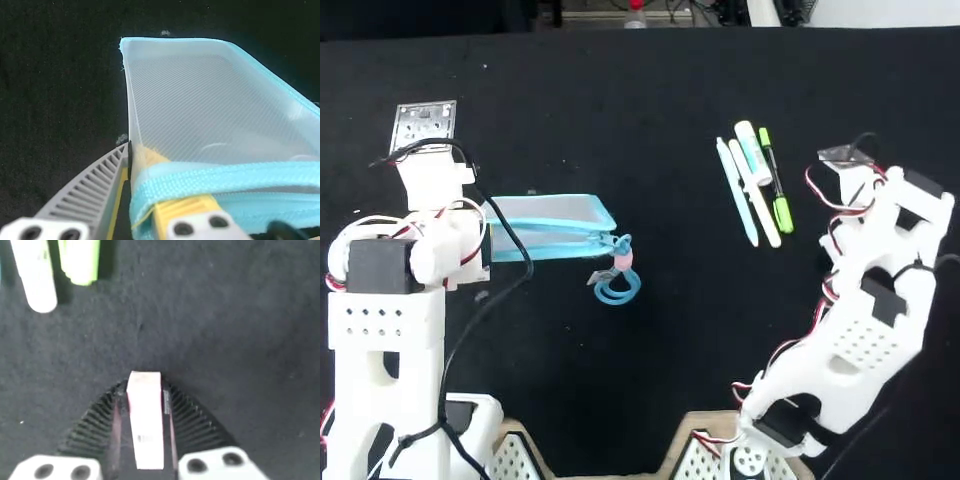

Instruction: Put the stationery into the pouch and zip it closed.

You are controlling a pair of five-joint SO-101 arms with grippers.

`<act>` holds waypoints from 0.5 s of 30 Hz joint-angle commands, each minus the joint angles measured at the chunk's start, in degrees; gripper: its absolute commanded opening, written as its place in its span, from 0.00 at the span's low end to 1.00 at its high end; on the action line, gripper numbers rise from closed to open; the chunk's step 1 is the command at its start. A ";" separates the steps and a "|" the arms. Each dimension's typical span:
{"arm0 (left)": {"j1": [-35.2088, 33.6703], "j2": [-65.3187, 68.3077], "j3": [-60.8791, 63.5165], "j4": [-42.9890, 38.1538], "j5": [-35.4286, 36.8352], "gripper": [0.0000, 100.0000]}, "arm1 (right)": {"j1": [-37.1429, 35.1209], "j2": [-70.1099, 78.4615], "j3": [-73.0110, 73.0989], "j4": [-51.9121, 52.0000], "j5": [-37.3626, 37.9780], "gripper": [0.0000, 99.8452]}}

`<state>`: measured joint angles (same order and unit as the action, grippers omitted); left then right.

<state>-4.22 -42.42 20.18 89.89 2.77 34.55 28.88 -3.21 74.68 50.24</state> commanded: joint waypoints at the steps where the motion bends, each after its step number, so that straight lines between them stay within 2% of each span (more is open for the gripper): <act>1: -0.13 0.26 0.04 -0.53 0.44 0.03 | 1.23 -4.79 -2.15 5.54 0.18 0.14; 8: -0.13 0.26 0.04 -0.53 0.44 0.03 | 0.79 -4.70 -5.32 10.20 2.64 0.10; 15: -0.13 0.26 0.04 -0.26 0.44 0.03 | 0.97 -1.01 -4.26 4.40 2.73 0.10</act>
<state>-4.22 -42.42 20.18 89.89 2.77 34.81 28.18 -3.30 82.15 52.26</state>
